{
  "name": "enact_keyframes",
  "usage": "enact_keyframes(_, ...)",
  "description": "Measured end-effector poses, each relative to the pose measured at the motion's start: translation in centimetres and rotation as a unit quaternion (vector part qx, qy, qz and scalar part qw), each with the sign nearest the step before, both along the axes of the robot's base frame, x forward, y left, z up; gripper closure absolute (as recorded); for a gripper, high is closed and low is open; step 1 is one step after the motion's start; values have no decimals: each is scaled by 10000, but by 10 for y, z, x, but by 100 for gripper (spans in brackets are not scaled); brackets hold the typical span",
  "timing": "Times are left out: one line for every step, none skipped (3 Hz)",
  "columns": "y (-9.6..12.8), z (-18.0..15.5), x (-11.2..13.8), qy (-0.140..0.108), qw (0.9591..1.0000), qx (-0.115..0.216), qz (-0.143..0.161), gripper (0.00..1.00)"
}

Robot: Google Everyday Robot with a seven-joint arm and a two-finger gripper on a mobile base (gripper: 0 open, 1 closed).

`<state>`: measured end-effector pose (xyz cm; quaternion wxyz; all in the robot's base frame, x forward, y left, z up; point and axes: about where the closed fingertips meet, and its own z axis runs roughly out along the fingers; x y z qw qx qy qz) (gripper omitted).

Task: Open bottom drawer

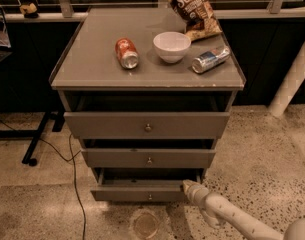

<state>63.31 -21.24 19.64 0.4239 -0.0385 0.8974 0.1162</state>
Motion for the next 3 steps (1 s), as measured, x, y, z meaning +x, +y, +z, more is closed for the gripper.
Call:
enact_keyframes(-5, 10, -23, 243, 9995, 164, 133, 100)
enact_keyframes(-5, 19, -36, 362, 9984, 374, 221, 100)
enact_keyframes(-2, 19, -32, 309, 9986, 367, 226, 100)
